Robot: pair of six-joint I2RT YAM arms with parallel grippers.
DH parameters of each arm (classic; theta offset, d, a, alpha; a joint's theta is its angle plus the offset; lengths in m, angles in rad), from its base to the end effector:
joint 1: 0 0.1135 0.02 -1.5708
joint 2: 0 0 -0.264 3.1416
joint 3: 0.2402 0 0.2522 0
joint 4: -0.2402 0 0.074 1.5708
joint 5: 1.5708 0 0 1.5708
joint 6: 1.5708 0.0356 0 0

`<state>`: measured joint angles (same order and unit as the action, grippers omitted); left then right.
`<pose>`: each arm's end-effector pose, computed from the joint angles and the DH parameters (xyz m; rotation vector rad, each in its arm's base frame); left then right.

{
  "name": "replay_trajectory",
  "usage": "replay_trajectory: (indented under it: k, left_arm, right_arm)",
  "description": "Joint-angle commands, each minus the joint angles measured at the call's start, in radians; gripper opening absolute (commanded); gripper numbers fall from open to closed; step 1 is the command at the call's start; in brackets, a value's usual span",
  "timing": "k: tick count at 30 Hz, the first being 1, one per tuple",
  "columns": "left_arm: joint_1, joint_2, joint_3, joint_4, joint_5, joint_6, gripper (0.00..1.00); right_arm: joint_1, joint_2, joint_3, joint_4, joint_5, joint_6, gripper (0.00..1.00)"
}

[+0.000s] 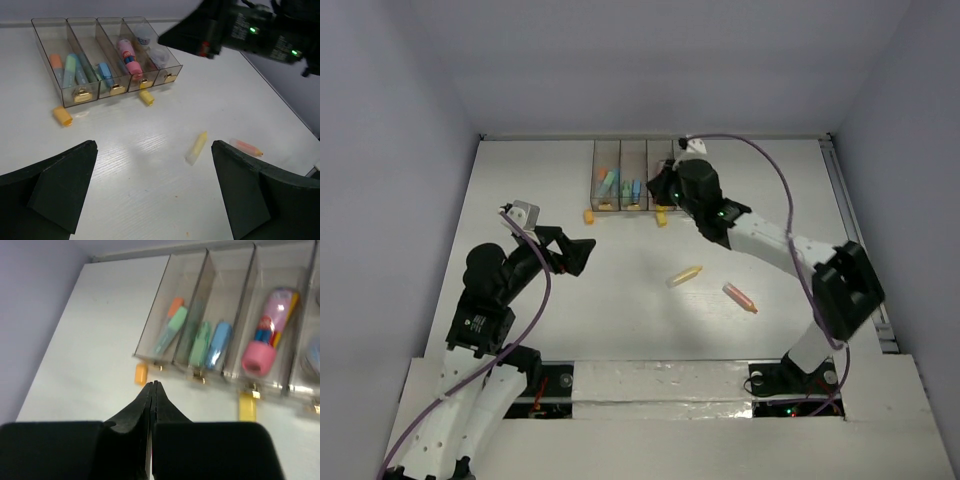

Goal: Sort the stationery into containers
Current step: Pick up the pen from the center of the board.

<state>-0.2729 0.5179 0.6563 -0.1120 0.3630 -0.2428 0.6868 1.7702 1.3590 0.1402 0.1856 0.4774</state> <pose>0.1239 -0.0478 0.3402 0.3173 1.5549 -0.6851 0.3334 0.2649 0.3002 -0.0643 1.8849 0.6399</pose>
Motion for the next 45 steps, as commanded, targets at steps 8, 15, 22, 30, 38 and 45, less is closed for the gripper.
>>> replay_trajectory:
  k: [8,15,22,30,38,45]
  left_arm:
    - [0.001,-0.056,0.028,0.04,0.022,0.004,0.76]
    - [0.001,-0.065,0.028,0.032,0.007,0.004,0.63]
    - [0.001,-0.076,0.025,0.023,-0.007,0.004,0.72]
    - [0.001,-0.073,0.025,0.023,-0.006,0.005,0.73]
    - [0.001,-0.075,0.025,0.026,-0.007,0.007,0.73]
    - [0.001,-0.078,0.025,0.026,-0.006,0.005,0.73]
  right_arm:
    - [0.053,-0.487,-0.568,-0.261,0.017,0.225,0.67]
    - [0.053,-0.471,-0.705,-0.294,-0.043,0.32,0.89]
    - [0.053,-0.313,-0.672,-0.199,-0.032,0.308,0.87]
    - [0.062,-0.183,-0.534,-0.281,0.061,0.211,0.77]
    - [0.095,-0.083,-0.456,-0.382,0.104,0.176,0.6]
    - [0.167,0.046,-0.322,-0.57,0.244,0.167,0.51]
